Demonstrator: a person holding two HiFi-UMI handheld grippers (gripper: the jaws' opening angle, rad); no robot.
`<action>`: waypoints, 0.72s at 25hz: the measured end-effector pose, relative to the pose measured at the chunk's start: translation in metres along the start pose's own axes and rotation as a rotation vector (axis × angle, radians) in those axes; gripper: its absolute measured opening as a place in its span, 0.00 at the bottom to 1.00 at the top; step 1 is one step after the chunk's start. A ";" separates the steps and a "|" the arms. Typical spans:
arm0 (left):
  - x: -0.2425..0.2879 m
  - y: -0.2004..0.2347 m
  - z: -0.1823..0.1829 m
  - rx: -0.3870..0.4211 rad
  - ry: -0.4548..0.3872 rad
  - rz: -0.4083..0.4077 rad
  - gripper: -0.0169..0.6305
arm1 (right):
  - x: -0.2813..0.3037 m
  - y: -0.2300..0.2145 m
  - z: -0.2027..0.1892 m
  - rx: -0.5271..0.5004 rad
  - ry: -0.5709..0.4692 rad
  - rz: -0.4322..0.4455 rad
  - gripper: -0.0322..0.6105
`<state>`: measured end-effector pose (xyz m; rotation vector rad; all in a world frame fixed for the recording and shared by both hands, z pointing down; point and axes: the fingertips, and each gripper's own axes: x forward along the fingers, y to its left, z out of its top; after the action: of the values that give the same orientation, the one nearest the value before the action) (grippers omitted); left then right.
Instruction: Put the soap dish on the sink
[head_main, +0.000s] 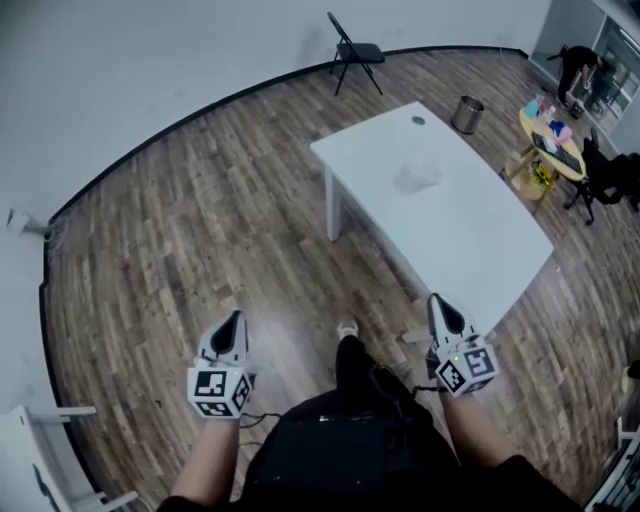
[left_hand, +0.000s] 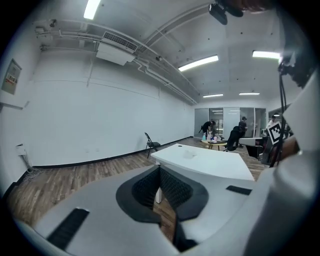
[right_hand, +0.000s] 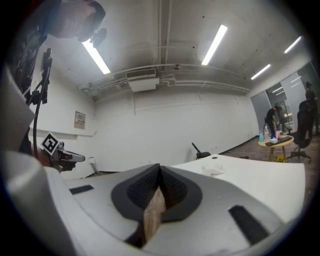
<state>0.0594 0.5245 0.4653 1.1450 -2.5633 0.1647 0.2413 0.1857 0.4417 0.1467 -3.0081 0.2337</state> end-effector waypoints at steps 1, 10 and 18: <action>0.011 0.007 0.007 0.004 0.003 0.010 0.01 | 0.017 -0.006 0.004 0.002 -0.005 0.007 0.06; 0.137 0.033 0.070 -0.007 -0.002 0.040 0.01 | 0.155 -0.067 0.038 -0.022 0.004 0.072 0.06; 0.243 0.038 0.109 0.014 -0.012 0.026 0.01 | 0.234 -0.113 0.048 -0.015 0.014 0.101 0.06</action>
<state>-0.1474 0.3534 0.4467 1.1217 -2.5918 0.1824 0.0166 0.0468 0.4411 -0.0088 -3.0059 0.2212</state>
